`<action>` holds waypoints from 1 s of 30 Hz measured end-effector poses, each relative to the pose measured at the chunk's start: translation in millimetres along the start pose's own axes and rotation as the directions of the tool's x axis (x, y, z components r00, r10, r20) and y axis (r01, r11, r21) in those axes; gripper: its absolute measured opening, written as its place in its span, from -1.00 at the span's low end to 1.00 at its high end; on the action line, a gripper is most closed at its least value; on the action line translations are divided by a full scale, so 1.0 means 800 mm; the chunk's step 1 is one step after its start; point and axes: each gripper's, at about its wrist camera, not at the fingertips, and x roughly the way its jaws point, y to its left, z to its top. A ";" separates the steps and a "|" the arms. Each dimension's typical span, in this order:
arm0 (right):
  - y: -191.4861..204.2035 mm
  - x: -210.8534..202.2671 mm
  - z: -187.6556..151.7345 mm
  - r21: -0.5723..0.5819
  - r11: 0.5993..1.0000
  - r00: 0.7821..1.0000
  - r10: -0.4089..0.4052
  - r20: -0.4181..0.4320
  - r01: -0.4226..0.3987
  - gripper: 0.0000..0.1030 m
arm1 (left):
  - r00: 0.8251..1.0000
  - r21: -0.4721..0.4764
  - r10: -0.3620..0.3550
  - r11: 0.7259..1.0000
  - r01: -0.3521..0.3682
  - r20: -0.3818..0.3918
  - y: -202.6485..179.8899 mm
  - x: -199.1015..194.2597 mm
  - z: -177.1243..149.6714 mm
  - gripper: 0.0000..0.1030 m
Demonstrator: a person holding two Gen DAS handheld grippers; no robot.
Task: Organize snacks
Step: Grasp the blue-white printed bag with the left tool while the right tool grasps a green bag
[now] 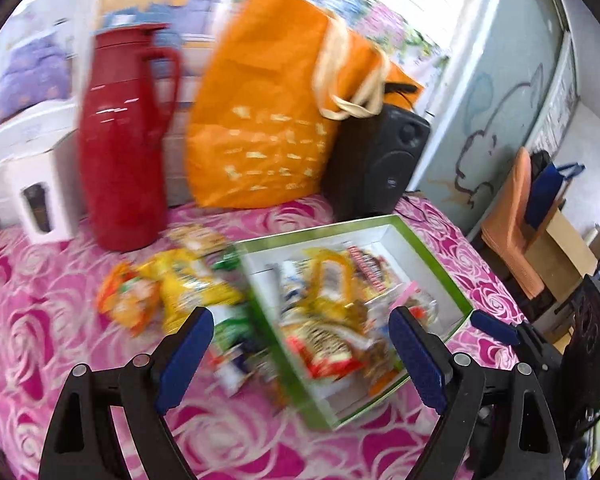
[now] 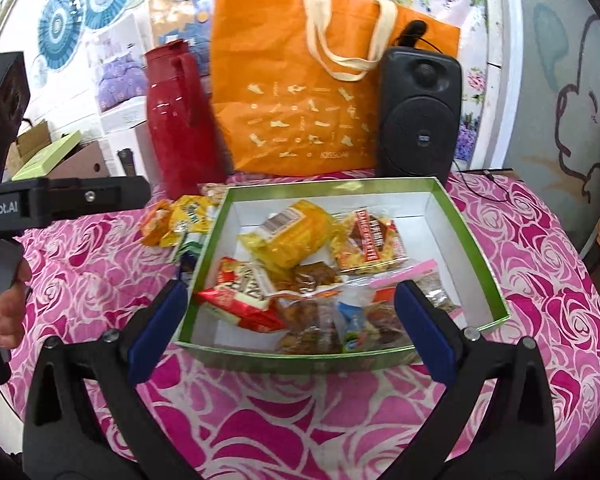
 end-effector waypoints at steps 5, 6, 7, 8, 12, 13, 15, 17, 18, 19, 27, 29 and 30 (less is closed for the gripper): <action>0.036 0.010 -0.004 -0.029 0.997 0.997 0.073 -0.032 -0.074 1.00 | 0.997 -0.077 0.080 0.994 -0.080 0.000 0.063 -0.026 -0.030 0.77; 0.046 0.015 -0.005 -0.038 0.995 0.995 0.090 -0.044 -0.092 1.00 | 0.997 -0.091 0.082 0.992 -0.082 -0.014 0.075 -0.025 -0.036 0.77; 0.054 0.018 -0.005 -0.045 0.993 0.993 0.105 -0.053 -0.108 1.00 | 0.997 -0.100 0.077 0.992 -0.079 -0.022 0.081 -0.024 -0.041 0.77; 0.062 0.022 -0.006 -0.056 0.991 0.991 0.119 -0.062 -0.123 1.00 | 0.997 -0.111 0.067 0.991 -0.070 -0.032 0.089 -0.022 -0.047 0.77; 0.082 0.031 -0.008 -0.090 0.986 0.987 0.132 -0.088 -0.140 1.00 | 0.997 -0.072 0.040 0.996 -0.044 -0.066 0.092 0.004 -0.064 0.73; 0.084 0.032 -0.009 -0.097 0.985 0.987 0.133 -0.094 -0.142 1.00 | 0.996 -0.057 0.041 0.997 -0.046 -0.076 0.092 0.010 -0.069 0.62; 0.082 0.031 -0.010 -0.101 0.985 0.987 0.128 -0.098 -0.138 1.00 | 0.993 -0.029 0.033 0.999 -0.037 -0.117 0.089 0.034 -0.073 0.41; 0.075 0.031 -0.011 -0.085 0.989 0.988 0.116 -0.103 -0.125 0.99 | 0.988 -0.016 0.014 1.000 -0.017 -0.157 0.083 0.059 -0.075 0.21; 0.071 0.030 -0.010 -0.067 0.991 0.988 0.112 -0.102 -0.119 0.98 | 0.985 -0.008 0.009 1.000 -0.011 -0.170 0.078 0.071 -0.075 0.20; 0.066 0.029 -0.009 -0.049 0.992 0.989 0.112 -0.100 -0.117 0.95 | 0.984 -0.005 0.006 1.000 -0.007 -0.177 0.076 0.078 -0.074 0.20; 0.044 0.035 -0.001 0.011 0.996 0.990 0.093 -0.105 -0.092 0.64 | 0.983 -0.067 -0.055 0.997 0.044 -0.177 0.064 0.117 -0.052 0.20; 0.042 0.039 -0.001 0.018 0.996 0.990 0.093 -0.110 -0.092 0.63 | 0.980 -0.051 -0.047 0.998 0.038 -0.193 0.063 0.129 -0.050 -0.48; 0.042 0.041 0.000 0.018 0.995 0.989 0.096 -0.116 -0.094 0.61 | 0.979 -0.045 -0.036 0.999 0.028 -0.203 0.065 0.133 -0.050 -0.47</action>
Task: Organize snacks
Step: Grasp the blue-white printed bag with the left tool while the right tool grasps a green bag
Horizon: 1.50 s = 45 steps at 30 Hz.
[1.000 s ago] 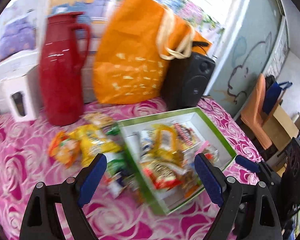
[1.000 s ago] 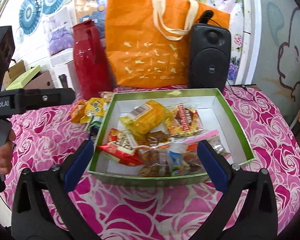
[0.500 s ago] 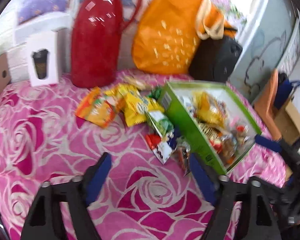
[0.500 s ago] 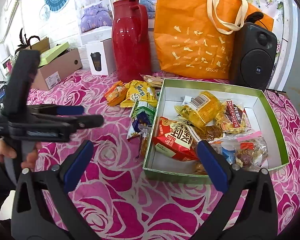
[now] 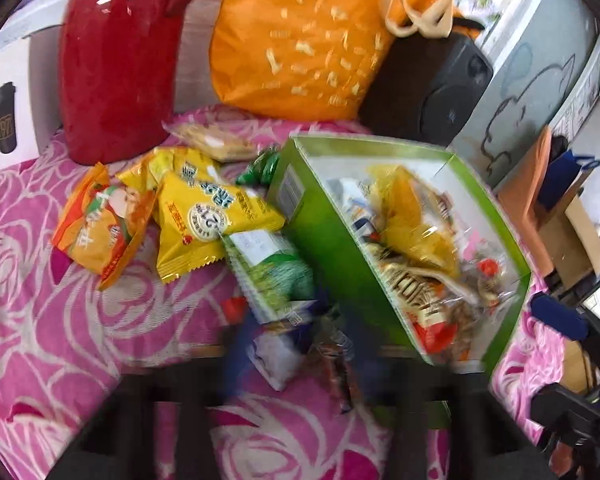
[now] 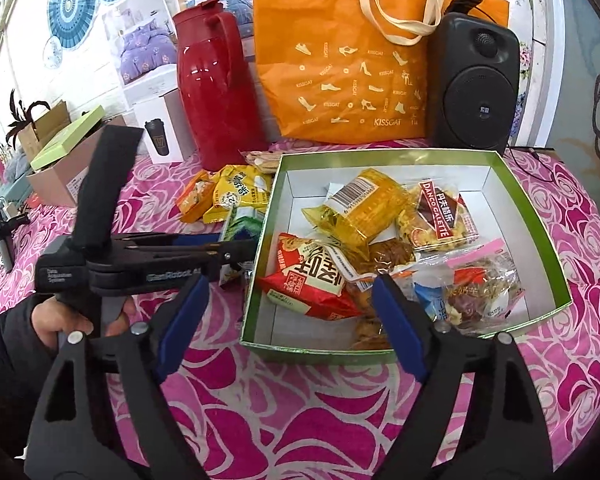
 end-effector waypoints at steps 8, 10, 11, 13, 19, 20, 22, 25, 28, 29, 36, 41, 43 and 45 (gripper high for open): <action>0.019 0.019 0.012 -0.043 0.998 0.999 0.042 -0.026 -0.043 0.10 | 1.000 -0.024 0.000 1.000 0.000 0.024 0.038 -0.046 -0.032 -0.55; 0.030 0.029 0.016 -0.058 0.996 0.997 0.069 -0.039 -0.071 0.03 | 1.000 -0.044 0.007 0.999 -0.006 0.029 0.050 -0.061 -0.043 -0.55; 0.035 0.035 0.018 -0.065 0.994 0.996 0.080 -0.046 -0.083 0.03 | 0.999 -0.055 0.016 0.998 -0.014 0.035 0.057 -0.072 -0.049 -0.55; 0.048 0.048 0.022 -0.083 0.991 0.993 0.101 -0.065 -0.107 0.03 | 0.998 -0.080 0.031 0.996 -0.027 0.051 0.072 -0.089 -0.060 -0.55; 0.083 0.094 0.030 -0.131 0.981 0.983 0.130 -0.129 -0.147 0.03 | 0.994 -0.135 0.081 0.988 -0.071 0.076 0.100 -0.122 -0.085 -0.53; 0.088 0.102 0.032 -0.140 0.980 0.983 0.121 -0.135 -0.139 0.03 | 0.993 -0.136 0.086 0.988 -0.074 0.082 0.102 -0.125 -0.087 -0.46; 0.096 0.121 0.036 -0.161 0.979 0.982 0.100 -0.163 -0.126 0.03 | 0.992 -0.133 0.086 0.988 -0.073 0.092 0.102 -0.131 -0.090 -0.40; 0.104 0.146 0.040 -0.203 0.976 0.982 0.041 -0.185 -0.079 0.14 | 0.990 -0.130 0.090 0.989 -0.076 0.109 0.106 -0.139 -0.097 -0.02; 0.112 0.166 0.039 -0.267 0.964 0.982 -0.037 -0.184 -0.013 0.28 | 0.993 -0.114 0.058 0.992 -0.047 0.103 0.105 -0.137 -0.099 -0.01; 0.117 0.173 0.038 -0.307 0.952 0.981 -0.078 -0.178 0.020 0.28 | 0.994 -0.107 0.054 0.993 -0.044 0.096 0.105 -0.134 -0.098 0.01; 0.141 0.202 0.021 -0.503 0.848 0.951 -0.275 -0.142 0.170 -0.03 | 0.999 -0.092 0.040 0.995 -0.037 0.030 0.102 -0.094 -0.089 0.12; 0.115 0.170 0.030 -0.375 0.924 0.975 -0.145 -0.169 0.073 -0.55 | 0.999 -0.101 0.032 0.994 -0.030 0.016 0.100 -0.084 -0.088 -0.29; 0.106 0.156 0.032 -0.287 0.958 0.980 -0.043 -0.193 -0.015 -0.57 | 1.000 -0.108 0.026 0.994 -0.024 0.018 0.100 -0.088 -0.089 -0.33; 0.102 0.136 0.028 -0.227 0.969 0.979 0.046 -0.199 -0.091 -0.58 | 0.999 -0.104 0.030 0.994 -0.027 0.019 0.097 -0.095 -0.092 -0.34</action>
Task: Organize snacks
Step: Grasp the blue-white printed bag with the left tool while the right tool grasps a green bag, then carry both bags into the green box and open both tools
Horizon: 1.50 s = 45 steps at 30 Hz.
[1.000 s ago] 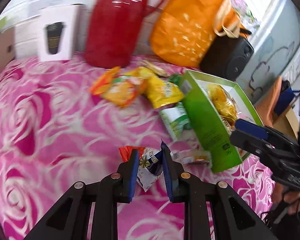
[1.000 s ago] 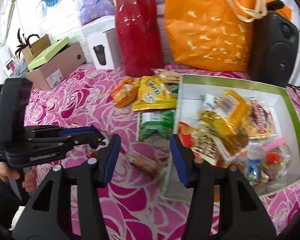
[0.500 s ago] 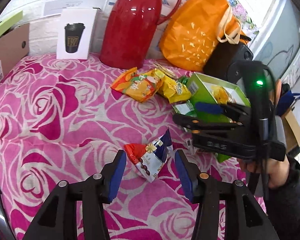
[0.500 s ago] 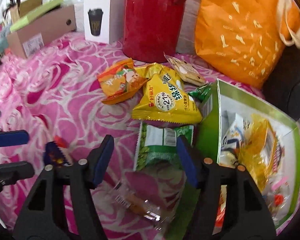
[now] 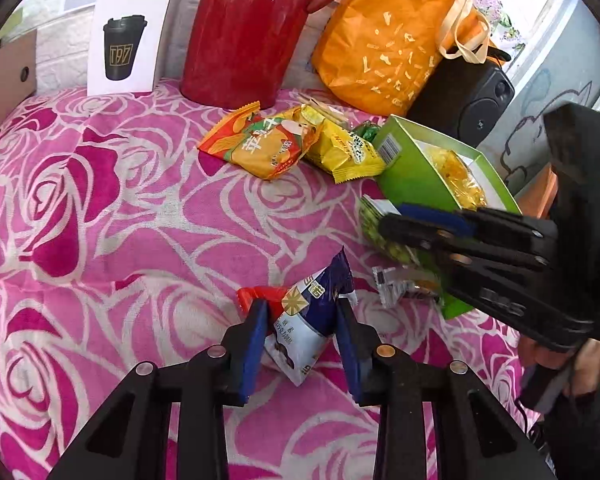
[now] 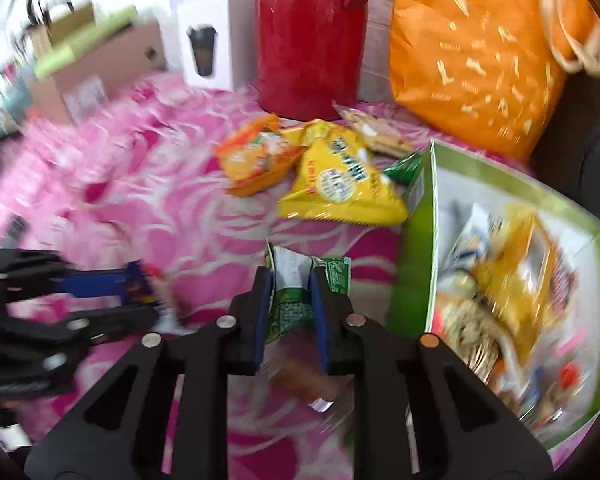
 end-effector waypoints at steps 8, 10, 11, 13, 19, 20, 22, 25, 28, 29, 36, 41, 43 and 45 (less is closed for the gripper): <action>0.033 -0.031 -0.053 -0.054 0.990 0.991 0.126 -0.048 -0.128 -0.33 | 0.998 0.000 0.067 0.998 -0.067 0.020 0.002 -0.044 -0.026 -0.28; 0.038 -0.031 -0.063 -0.056 0.991 0.992 0.120 -0.049 -0.123 -0.04 | 0.997 -0.021 0.076 0.997 -0.076 0.011 0.008 -0.047 -0.034 -0.18; 0.040 -0.030 -0.067 -0.056 0.990 0.991 0.123 -0.049 -0.126 0.09 | 0.997 -0.044 0.080 0.996 -0.080 0.008 0.011 -0.048 -0.038 -0.02; 0.045 -0.029 -0.073 -0.064 0.990 0.991 0.122 -0.052 -0.126 0.40 | 0.997 -0.071 0.079 0.994 -0.078 0.010 0.013 -0.047 -0.042 0.09; 0.043 -0.024 -0.074 -0.009 0.991 0.989 0.136 -0.055 -0.136 0.41 | 0.996 -0.070 0.087 0.994 -0.087 -0.013 0.007 -0.036 -0.047 0.13; 0.043 -0.024 -0.072 0.003 0.991 0.989 0.137 -0.055 -0.137 0.41 | 0.996 -0.069 0.088 0.994 -0.089 -0.014 0.007 -0.036 -0.048 0.14; 0.046 -0.021 -0.067 0.009 0.990 0.988 0.144 -0.050 -0.144 0.41 | 0.996 -0.066 0.087 0.994 -0.088 -0.011 0.007 -0.035 -0.047 0.14; 0.047 -0.005 -0.061 0.020 0.994 0.991 0.112 -0.072 -0.111 0.40 | 0.995 -0.064 0.098 0.993 -0.099 -0.007 0.007 -0.031 -0.046 0.13; 0.046 0.002 -0.060 0.010 0.999 0.996 0.054 -0.064 -0.053 -0.12 | 0.995 -0.077 0.103 0.992 -0.104 -0.020 0.014 -0.026 -0.046 -0.07; 0.044 0.002 -0.060 0.013 0.998 0.997 0.055 -0.060 -0.054 -0.14 | 0.994 -0.073 0.109 0.991 -0.111 -0.023 0.016 -0.024 -0.047 -0.12; 0.039 -0.022 -0.061 0.032 0.992 0.993 0.119 -0.004 -0.118 -0.31 | 0.995 -0.080 0.093 0.993 -0.091 0.025 0.012 -0.044 -0.046 -0.35; 0.047 -0.054 -0.056 0.016 0.991 0.989 0.132 0.066 -0.133 -0.32 | 0.995 -0.060 0.083 0.995 -0.079 0.063 -0.002 -0.068 -0.040 -0.35; 0.045 -0.073 -0.053 0.016 0.992 0.987 0.125 0.105 -0.128 -0.31 | 0.993 -0.040 0.080 0.996 -0.077 0.081 -0.012 -0.080 -0.034 -0.35; 0.038 -0.094 -0.050 0.022 0.993 0.982 0.116 0.149 -0.120 -0.31 | 0.992 -0.013 0.073 0.997 -0.072 0.107 -0.027 -0.092 -0.026 -0.35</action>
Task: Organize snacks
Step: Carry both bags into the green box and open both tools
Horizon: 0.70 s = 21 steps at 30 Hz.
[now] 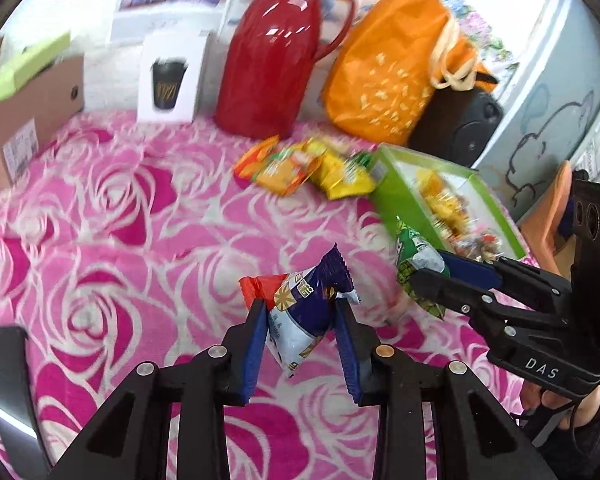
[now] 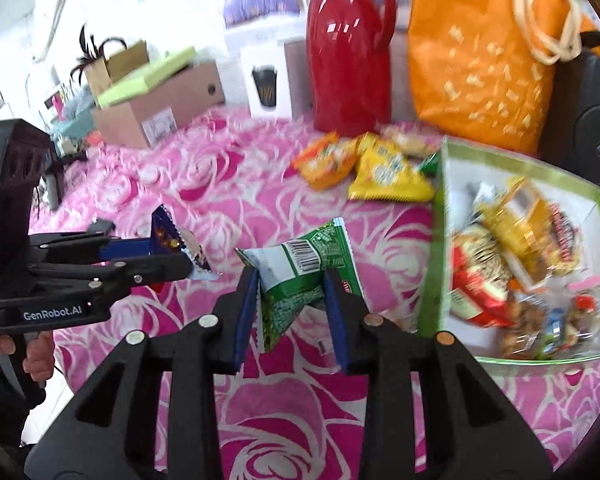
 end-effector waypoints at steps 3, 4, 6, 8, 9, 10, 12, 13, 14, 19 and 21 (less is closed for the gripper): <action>-0.011 -0.027 0.006 0.019 1.000 0.998 -0.024 0.056 0.023 -0.31 | 0.999 0.037 -0.022 0.999 0.021 0.026 -0.022 -0.011 0.017 -0.35; -0.018 -0.038 0.007 0.030 0.999 0.996 -0.034 0.078 0.032 -0.31 | 0.999 0.053 -0.031 0.998 0.029 0.033 -0.031 -0.012 0.022 -0.35; -0.032 -0.058 0.006 0.055 0.997 0.992 -0.063 0.111 0.057 -0.31 | 0.997 0.086 -0.058 0.995 0.054 0.043 -0.052 -0.013 0.034 -0.35; -0.051 -0.078 0.002 0.086 0.991 0.984 -0.113 0.137 0.102 -0.31 | 0.995 0.121 -0.082 0.990 0.075 0.049 -0.074 -0.010 0.046 -0.35; -0.062 -0.086 -0.001 0.104 0.987 0.980 -0.137 0.146 0.123 -0.31 | 0.994 0.140 -0.096 0.986 0.088 0.051 -0.087 -0.007 0.052 -0.35; -0.074 -0.095 -0.004 0.127 0.982 0.975 -0.161 0.154 0.142 -0.31 | 0.993 0.156 -0.107 0.983 0.098 0.050 -0.098 -0.003 0.056 -0.35; -0.099 -0.112 -0.012 0.175 0.969 0.966 -0.204 0.161 0.175 -0.31 | 0.991 0.199 -0.127 0.973 0.115 0.050 -0.124 0.005 0.065 -0.35; -0.115 -0.121 -0.018 0.208 0.958 0.958 -0.234 0.164 0.199 -0.31 | 0.990 0.216 -0.137 0.968 0.124 0.045 -0.134 0.011 0.068 -0.35; -0.124 -0.127 -0.022 0.227 0.951 0.954 -0.251 0.165 0.211 -0.31 | 0.988 0.230 -0.148 0.964 0.135 0.037 -0.146 0.018 0.071 -0.35; -0.176 -0.154 -0.045 0.335 0.899 0.926 -0.346 0.151 0.282 -0.31 | 0.987 0.266 -0.159 0.951 0.157 -0.017 -0.189 0.063 0.081 -0.35; -0.190 -0.157 -0.050 0.356 0.885 0.920 -0.367 0.140 0.299 -0.31 | 0.988 0.267 -0.154 0.951 0.156 -0.027 -0.196 0.076 0.086 -0.35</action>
